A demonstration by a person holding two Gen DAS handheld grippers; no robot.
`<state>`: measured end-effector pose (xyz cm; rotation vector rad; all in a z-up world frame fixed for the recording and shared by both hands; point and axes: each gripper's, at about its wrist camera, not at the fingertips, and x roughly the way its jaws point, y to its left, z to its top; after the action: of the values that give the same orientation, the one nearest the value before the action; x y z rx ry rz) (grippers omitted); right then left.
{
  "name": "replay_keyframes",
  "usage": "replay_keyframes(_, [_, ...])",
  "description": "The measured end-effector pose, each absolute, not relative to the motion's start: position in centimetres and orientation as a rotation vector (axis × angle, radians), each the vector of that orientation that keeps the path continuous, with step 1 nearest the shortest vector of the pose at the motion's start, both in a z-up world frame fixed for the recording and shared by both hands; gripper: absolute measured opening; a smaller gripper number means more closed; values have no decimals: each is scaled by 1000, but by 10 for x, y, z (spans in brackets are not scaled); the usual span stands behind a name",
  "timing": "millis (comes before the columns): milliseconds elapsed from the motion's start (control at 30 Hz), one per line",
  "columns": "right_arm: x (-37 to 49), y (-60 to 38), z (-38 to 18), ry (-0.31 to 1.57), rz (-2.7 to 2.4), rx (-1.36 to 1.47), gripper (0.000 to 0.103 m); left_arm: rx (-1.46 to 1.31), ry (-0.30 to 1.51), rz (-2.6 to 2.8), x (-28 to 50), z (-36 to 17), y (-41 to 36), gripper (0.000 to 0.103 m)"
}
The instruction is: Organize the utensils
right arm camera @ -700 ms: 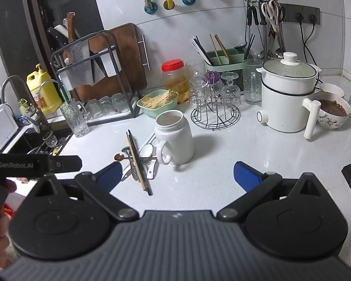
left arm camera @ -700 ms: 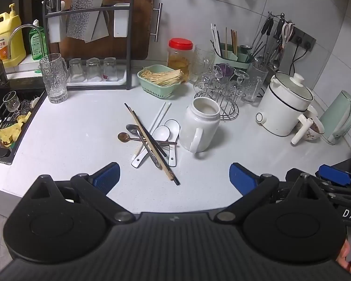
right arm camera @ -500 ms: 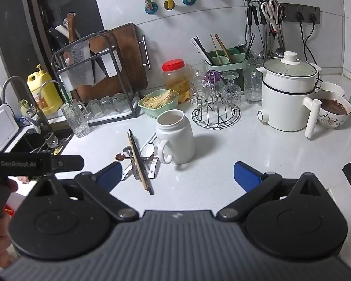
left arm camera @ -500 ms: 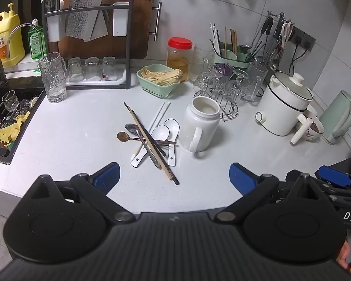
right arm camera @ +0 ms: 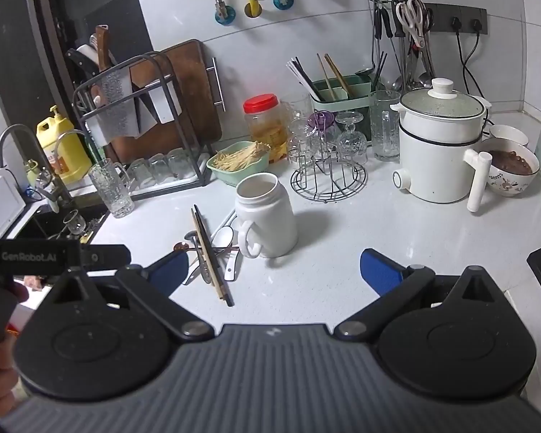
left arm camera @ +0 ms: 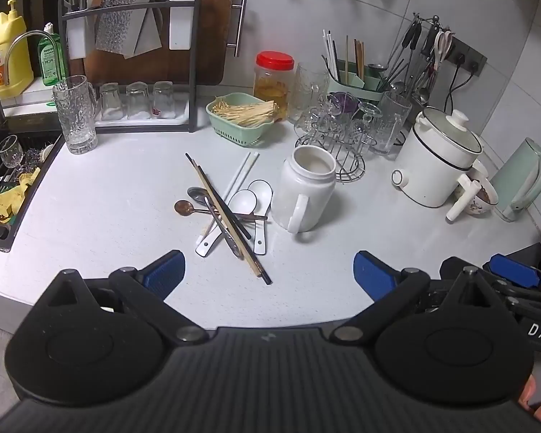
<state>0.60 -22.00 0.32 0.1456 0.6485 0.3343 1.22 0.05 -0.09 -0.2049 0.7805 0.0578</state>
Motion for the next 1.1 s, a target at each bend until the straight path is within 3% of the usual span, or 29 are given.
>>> replay_keyframes(1100, [17, -218, 3, 660, 291, 129, 103, -203, 797, 15, 35, -2, 3, 101])
